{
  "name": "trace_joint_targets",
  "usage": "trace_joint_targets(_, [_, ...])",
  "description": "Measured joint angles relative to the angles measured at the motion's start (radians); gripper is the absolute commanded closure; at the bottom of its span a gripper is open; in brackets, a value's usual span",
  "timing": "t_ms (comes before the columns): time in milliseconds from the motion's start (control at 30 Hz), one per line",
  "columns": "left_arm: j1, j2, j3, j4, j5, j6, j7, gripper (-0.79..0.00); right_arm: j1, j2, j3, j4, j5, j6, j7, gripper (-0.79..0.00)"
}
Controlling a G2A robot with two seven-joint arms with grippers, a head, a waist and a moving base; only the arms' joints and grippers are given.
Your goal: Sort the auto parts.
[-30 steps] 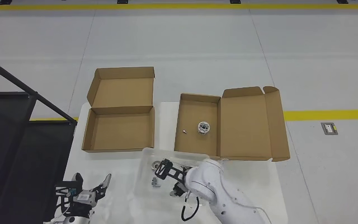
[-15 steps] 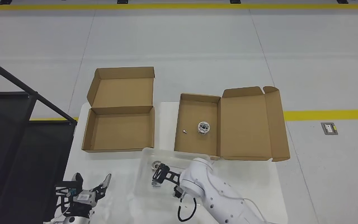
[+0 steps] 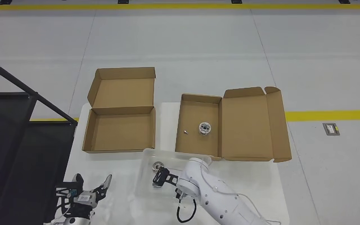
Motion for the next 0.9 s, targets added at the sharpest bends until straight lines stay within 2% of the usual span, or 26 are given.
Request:
trace_joint_targets(400, [0.000, 0.000, 0.000, 0.000, 0.000, 0.000, 0.000, -0.785, 0.033, -0.021, -0.027, 0.068, 0.033, -0.011, 0.016, -0.339])
trace_joint_targets(900, [0.000, 0.000, 0.000, 0.000, 0.000, 0.000, 0.000, -0.785, 0.068, -0.044, -0.047, 0.145, 0.054, -0.002, -0.005, -0.265])
